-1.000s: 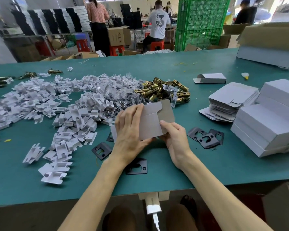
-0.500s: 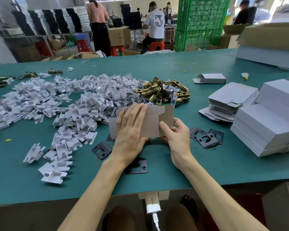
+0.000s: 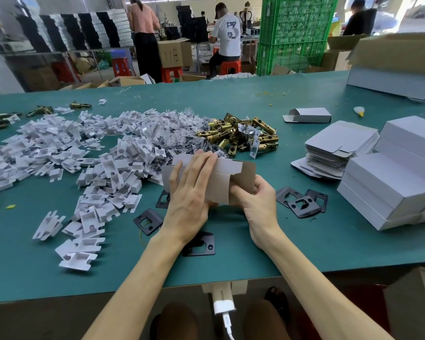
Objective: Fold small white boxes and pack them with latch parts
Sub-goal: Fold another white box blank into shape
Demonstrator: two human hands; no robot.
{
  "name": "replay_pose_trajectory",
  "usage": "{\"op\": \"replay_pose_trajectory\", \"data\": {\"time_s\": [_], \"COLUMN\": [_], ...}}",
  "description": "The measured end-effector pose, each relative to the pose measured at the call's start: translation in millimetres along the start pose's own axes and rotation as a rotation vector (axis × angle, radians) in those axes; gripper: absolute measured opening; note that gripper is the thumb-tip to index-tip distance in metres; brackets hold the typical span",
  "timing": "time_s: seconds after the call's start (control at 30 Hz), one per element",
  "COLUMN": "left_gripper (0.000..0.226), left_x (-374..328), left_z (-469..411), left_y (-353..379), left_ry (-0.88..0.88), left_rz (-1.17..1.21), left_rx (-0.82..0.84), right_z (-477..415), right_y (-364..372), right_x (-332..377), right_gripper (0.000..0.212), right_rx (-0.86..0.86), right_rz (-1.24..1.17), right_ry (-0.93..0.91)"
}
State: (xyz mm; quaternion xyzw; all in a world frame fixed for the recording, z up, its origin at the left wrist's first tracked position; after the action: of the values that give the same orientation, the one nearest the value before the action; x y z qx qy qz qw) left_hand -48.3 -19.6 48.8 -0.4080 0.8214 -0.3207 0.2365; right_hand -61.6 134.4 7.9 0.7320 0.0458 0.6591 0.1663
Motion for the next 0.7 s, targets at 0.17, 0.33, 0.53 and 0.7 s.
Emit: {"op": "replay_pose_trajectory", "data": {"time_s": [0.17, 0.33, 0.53, 0.7], "left_gripper": [0.085, 0.064, 0.046, 0.048], "left_x": [1, 11, 17, 8], "left_z": [-1, 4, 8, 7], "left_y": [-7, -17, -23, -20], "left_ry": [-0.004, -0.067, -0.117, -0.033], "left_rz": [0.037, 0.05, 0.1, 0.12], "left_rx": [-0.113, -0.297, -0.418, -0.36], "right_z": [-1, 2, 9, 10], "right_y": [1, 13, 28, 28], "right_x": [0, 5, 8, 9], "right_gripper": [0.016, 0.031, 0.031, 0.025], "right_rx": [0.025, 0.169, 0.378, 0.393], "right_rz": [-0.059, -0.085, -0.028, -0.067], "right_ry": [-0.012, -0.016, -0.051, -0.059]}}
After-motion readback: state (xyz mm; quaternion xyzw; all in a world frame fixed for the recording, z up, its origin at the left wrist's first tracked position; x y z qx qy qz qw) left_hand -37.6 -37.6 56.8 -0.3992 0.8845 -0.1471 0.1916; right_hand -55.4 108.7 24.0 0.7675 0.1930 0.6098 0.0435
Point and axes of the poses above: each hand's wrist, its own z-axis away from the middle knuckle, its own y-axis out of the palm, x = y × z, the point moved 6 cm from there along -z, towards the middle knuckle, and after that the axes turned 2 degrees about y, right-handed, at the moved point
